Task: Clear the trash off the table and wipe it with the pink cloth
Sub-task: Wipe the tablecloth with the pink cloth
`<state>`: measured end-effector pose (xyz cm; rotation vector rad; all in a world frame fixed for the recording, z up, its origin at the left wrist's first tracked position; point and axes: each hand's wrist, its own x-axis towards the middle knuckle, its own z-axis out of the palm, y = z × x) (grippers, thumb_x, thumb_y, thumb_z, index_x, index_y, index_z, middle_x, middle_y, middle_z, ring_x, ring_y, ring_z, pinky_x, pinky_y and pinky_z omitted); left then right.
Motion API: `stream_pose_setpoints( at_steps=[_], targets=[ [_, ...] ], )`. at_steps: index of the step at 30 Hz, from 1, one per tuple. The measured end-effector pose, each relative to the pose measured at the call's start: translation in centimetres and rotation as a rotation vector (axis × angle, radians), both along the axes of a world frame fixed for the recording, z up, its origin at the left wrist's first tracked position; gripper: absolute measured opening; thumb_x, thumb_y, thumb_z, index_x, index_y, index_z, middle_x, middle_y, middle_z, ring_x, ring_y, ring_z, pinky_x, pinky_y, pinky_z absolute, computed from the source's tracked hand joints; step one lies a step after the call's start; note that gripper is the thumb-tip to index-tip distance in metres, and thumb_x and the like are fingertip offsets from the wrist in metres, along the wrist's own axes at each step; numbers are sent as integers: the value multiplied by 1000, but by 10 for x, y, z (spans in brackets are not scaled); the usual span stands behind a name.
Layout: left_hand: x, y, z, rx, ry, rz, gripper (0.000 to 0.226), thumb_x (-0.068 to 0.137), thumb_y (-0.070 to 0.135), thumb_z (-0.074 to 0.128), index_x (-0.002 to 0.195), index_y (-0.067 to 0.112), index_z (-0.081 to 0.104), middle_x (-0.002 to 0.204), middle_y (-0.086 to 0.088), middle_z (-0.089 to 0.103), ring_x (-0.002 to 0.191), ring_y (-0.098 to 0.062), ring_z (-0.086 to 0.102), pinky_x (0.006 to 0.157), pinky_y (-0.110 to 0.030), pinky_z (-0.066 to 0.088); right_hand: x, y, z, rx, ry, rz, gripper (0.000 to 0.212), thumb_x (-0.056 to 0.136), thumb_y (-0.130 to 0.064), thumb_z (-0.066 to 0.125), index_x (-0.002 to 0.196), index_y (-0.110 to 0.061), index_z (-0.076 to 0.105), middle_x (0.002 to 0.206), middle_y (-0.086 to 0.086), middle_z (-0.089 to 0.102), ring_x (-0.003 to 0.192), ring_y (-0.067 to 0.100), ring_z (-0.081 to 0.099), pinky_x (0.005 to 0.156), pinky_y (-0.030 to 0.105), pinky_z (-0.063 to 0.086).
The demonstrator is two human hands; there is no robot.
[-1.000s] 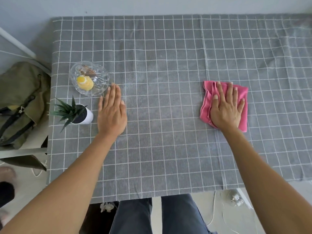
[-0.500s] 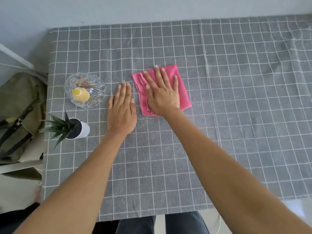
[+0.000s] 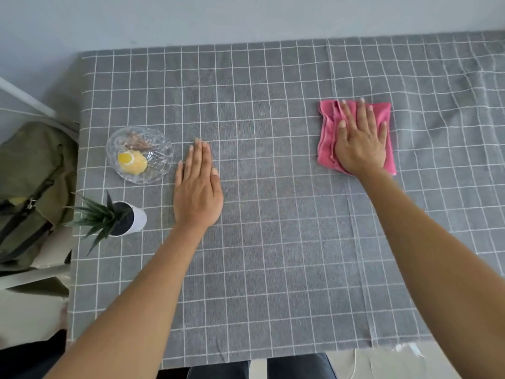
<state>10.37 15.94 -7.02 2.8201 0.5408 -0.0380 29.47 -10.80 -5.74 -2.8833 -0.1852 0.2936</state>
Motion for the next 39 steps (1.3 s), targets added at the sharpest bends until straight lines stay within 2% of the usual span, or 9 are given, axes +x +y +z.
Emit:
stream_pose_setpoints(
  at_steps=[5, 11, 15, 18, 23, 29, 32, 36, 39],
  targets=[
    [1, -2, 1, 10, 0, 2, 55, 101, 29, 10, 153, 14, -2, 161, -1, -7, 148, -12, -5, 121, -37, 1, -21, 47, -1, -46, 19, -54, 54, 99, -48, 5, 151, -40, -7, 161, 0, -11, 148, 21, -11, 117, 53, -8],
    [1, -4, 0, 6, 4, 8, 55, 101, 29, 12, 152, 15, -2, 161, 0, -8, 148, -12, -7, 122, -38, 1, -88, 137, -2, 12, -6, 307, 54, 98, -50, 2, 151, -40, -6, 161, -3, -13, 147, 19, -14, 116, 52, -12],
    [0, -4, 2, 0, -9, 7, 55, 102, 27, 16, 153, 14, 2, 161, -1, -4, 148, -12, -3, 122, -37, 2, -93, 128, -3, 47, -38, 482, 51, 101, -46, 10, 152, -40, 5, 162, -5, 0, 149, 15, -5, 119, 47, -8],
    [0, -4, 2, -3, -3, 1, 54, 102, 26, 16, 153, 15, -1, 161, -1, -5, 148, -11, -5, 122, -37, 1, -78, 98, -5, 15, -60, 551, 51, 101, -47, 6, 152, -40, 2, 161, -7, -3, 148, 14, -6, 118, 44, -10],
    [0, -3, 2, -12, 2, 5, 54, 103, 26, 15, 153, 15, -1, 161, 0, -7, 148, -10, -6, 121, -35, -2, -42, 11, -7, -46, -51, 313, 48, 100, -52, -2, 147, -48, -11, 159, -11, -13, 147, 14, -13, 117, 44, -10],
    [0, -2, 1, -17, -12, 3, 53, 104, 26, 16, 153, 14, 0, 161, 0, -6, 148, -11, -5, 121, -35, -2, -19, -74, 4, -50, -20, -29, 51, 100, -49, 8, 150, -44, 2, 162, -5, -1, 149, 16, -4, 119, 48, -3],
    [0, 0, 1, -3, -22, 0, 53, 103, 26, 15, 153, 14, -1, 161, -1, -6, 148, -12, -5, 121, -36, -1, -21, -67, 4, -42, -15, -112, 51, 101, -46, 11, 151, -43, 5, 162, -3, 0, 149, 17, -3, 119, 48, -5],
    [0, -1, 2, 3, 3, 6, 54, 102, 27, 13, 152, 14, -3, 161, -1, -8, 148, -12, -6, 121, -35, -4, -40, -31, 3, 16, 2, -369, 53, 101, -45, 12, 152, -38, 4, 162, 0, -3, 149, 19, -6, 118, 51, -6],
    [-1, 0, 2, -22, 19, -28, 54, 103, 28, 12, 152, 14, -5, 161, -2, -10, 148, -13, -8, 119, -34, -8, -74, 9, 3, 43, -18, -415, 54, 101, -47, 12, 153, -36, 3, 162, 2, -6, 149, 21, -8, 117, 53, -6]
  ],
)
